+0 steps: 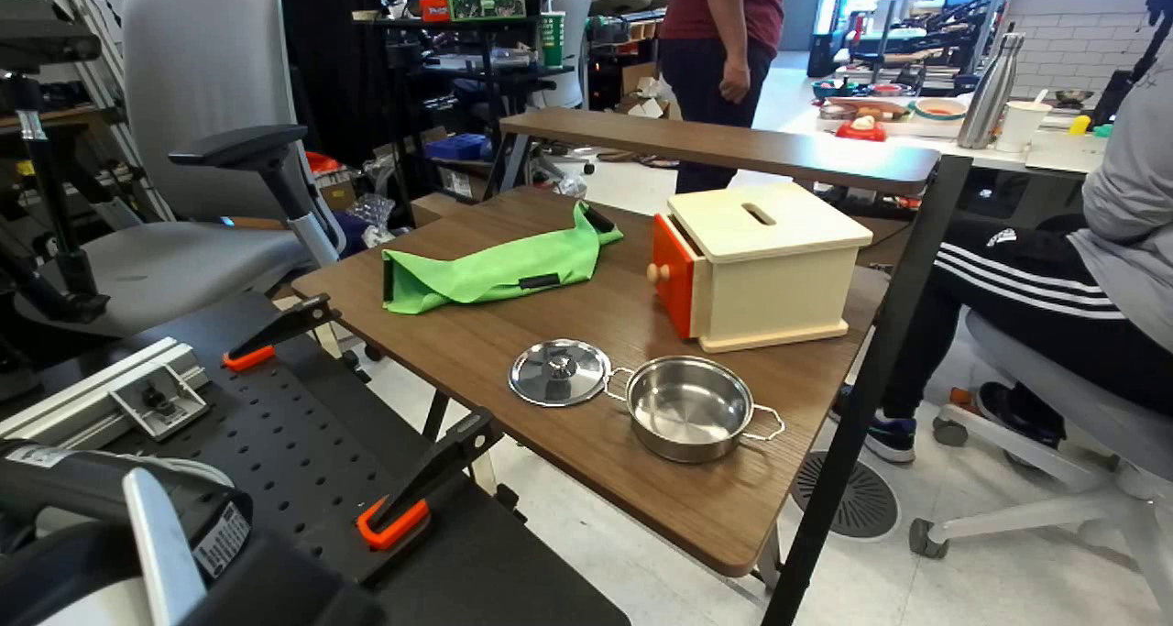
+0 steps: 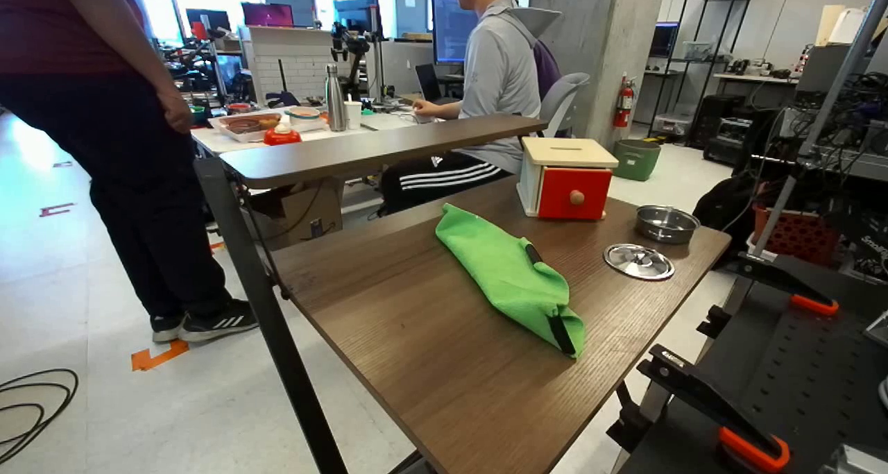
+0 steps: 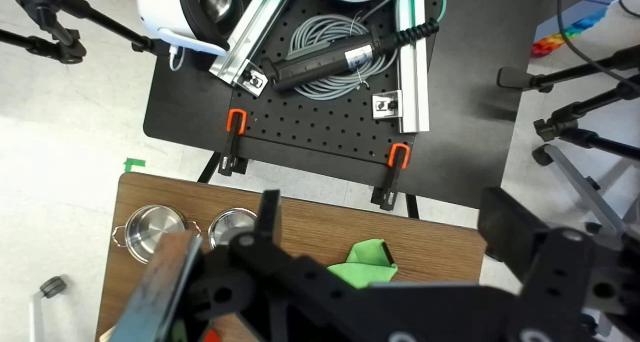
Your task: Unfold the green cloth
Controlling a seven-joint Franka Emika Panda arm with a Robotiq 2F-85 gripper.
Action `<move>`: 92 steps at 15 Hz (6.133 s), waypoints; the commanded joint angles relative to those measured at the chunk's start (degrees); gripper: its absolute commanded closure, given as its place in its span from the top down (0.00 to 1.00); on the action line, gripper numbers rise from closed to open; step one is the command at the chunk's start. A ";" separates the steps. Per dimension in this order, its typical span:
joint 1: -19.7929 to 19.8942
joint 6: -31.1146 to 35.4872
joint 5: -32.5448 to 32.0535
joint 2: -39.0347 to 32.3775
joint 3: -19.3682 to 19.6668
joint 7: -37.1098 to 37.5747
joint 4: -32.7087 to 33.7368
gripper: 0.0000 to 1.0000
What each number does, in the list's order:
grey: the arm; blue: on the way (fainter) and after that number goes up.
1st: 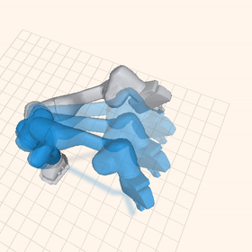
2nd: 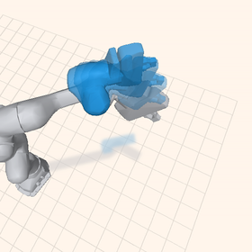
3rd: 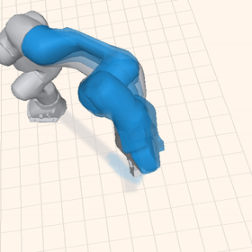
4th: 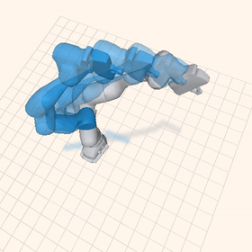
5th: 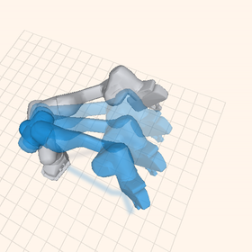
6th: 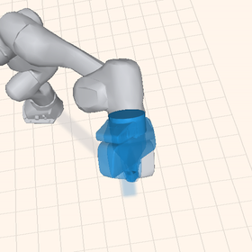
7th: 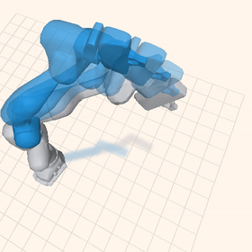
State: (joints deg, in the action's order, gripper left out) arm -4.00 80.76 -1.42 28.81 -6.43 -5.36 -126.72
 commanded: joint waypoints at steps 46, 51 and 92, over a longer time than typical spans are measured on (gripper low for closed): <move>1.17 62.05 1.72 -48.71 7.21 19.68 0.02 1.00; 0.29 61.66 1.04 -53.91 8.01 21.57 4.04 1.00; -1.61 65.59 1.72 -66.31 8.56 21.75 13.73 1.00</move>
State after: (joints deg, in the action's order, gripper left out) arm -4.14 143.38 0.22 -37.94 1.15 15.39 -112.28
